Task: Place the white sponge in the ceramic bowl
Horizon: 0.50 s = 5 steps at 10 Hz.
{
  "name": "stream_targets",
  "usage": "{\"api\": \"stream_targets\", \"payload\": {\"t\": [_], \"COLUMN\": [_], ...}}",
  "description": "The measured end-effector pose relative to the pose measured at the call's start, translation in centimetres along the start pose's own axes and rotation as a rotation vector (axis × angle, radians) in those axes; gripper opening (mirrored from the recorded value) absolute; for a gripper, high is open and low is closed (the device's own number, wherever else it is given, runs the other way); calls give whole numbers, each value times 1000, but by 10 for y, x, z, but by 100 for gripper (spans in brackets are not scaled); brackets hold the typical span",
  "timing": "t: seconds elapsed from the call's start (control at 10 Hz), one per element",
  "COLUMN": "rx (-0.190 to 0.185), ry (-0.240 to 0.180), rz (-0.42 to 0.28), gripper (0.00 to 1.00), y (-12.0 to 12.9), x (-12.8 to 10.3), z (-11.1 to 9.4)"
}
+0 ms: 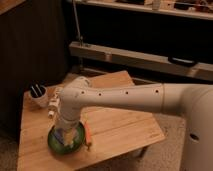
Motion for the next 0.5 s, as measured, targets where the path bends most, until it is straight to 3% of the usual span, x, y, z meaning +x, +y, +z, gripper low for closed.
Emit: {"api": "stream_targets", "payload": {"t": [0.2,0.5], "rx": [21,12], "ry": [-58,-181], "rz": [-17,-1], "gripper": [80,80], "y": [0,6], "x": [-1,-20], "z": [10,27]}}
